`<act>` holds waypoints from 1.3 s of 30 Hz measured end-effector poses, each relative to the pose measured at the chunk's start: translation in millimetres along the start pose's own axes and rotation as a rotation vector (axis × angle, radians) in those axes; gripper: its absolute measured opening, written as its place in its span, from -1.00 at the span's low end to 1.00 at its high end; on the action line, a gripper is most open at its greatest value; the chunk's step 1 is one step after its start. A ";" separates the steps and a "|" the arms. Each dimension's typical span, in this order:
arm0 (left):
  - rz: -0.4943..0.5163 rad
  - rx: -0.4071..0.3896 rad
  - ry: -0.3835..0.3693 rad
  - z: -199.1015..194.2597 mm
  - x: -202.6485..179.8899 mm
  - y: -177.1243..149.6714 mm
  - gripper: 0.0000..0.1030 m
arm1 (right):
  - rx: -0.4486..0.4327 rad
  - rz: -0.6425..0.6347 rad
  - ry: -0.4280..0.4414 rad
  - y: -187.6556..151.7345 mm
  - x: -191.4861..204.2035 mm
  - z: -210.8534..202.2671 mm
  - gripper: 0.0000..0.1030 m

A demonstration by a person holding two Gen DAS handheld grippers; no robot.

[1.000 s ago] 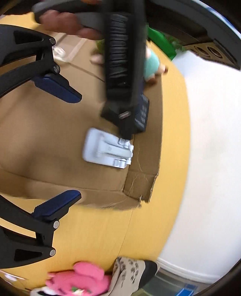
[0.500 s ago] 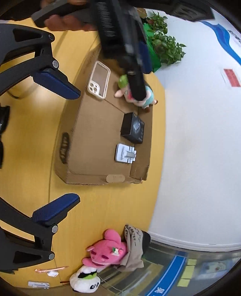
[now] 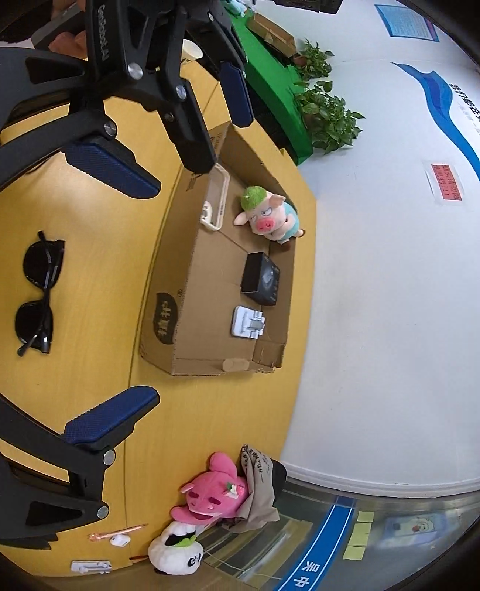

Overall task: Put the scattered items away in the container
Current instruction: 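Open both grippers to release the phone stand and withdraw, then move both grippers to the black sunglasses on the table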

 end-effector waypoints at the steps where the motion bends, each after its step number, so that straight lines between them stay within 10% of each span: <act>1: -0.008 0.009 -0.007 0.8 0.2 -4.1 0.58 | 0.007 0.004 0.002 -3.7 -1.3 -0.2 1.00; 9: -0.056 0.148 -0.056 30.2 0.1 -56.6 0.57 | 0.127 0.107 0.034 -64.4 -36.3 22.3 1.00; 13: -0.066 0.241 -0.084 47.9 -4.6 -91.2 0.57 | 0.234 0.195 0.190 -110.3 -61.9 40.7 0.99; 26: -0.181 0.397 -0.115 63.8 -2.5 -154.6 0.57 | 0.361 -0.228 0.461 -167.3 -21.2 89.9 0.89; 39: -0.277 0.478 -0.229 73.3 -13.3 -179.0 0.57 | 0.472 -0.030 0.364 -194.2 15.9 36.7 0.87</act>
Point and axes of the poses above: each gripper's, at about its wrist camera, not at the fingertips, and z roughly the way its jaws point, x to its left, y to its top, the point moved 5 cm from there along z, roughly the way its jaws point, and after that the axes turned 10 degrees about -x, right-handed, at the moved point
